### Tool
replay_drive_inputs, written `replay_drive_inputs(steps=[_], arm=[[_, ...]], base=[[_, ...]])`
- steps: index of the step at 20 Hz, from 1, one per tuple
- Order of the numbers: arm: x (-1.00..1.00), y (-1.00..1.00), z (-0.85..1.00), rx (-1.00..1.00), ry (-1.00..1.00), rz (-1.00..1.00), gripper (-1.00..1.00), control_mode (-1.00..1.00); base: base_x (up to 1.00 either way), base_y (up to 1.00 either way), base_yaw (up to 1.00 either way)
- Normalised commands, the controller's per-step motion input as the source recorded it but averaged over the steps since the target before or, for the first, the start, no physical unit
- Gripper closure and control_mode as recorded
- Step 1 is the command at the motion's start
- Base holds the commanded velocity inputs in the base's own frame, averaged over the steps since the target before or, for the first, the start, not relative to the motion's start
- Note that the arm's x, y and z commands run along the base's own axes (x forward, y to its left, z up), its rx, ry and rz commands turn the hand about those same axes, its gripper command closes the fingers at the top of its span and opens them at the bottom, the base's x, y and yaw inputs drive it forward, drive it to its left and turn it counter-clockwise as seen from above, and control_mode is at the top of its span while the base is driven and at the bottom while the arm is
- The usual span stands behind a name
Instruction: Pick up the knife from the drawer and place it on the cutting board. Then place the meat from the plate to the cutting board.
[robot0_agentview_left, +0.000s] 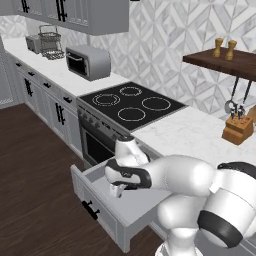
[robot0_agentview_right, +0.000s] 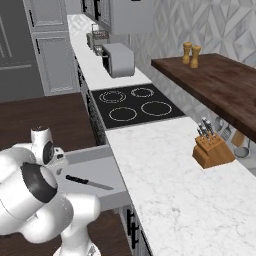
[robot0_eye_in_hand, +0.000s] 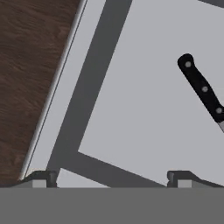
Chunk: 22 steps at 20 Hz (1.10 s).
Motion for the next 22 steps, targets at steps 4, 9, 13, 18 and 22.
replay_drive_inputs(steps=[4, 9, 13, 18, 22], arm=[[0.50, -0.13, -0.11, -0.07, 0.02, 0.11, -1.00, -1.00], [0.37, -0.25, -0.22, -0.01, 0.00, 0.03, -1.00, -1.00], [0.25, -0.22, -0.34, 0.00, 0.00, 0.00, -1.00, -1.00], [0.34, -0.08, -0.45, -0.01, 0.00, 0.01, -1.00, -1.00], [0.32, -0.04, -0.39, 0.00, 0.00, 0.02, -1.00, -1.00]], base=[[0.00, 0.00, 0.00], [0.00, 0.00, 0.00], [0.00, 0.00, 0.00], [0.00, 0.00, 0.00], [0.00, 0.00, 0.00]])
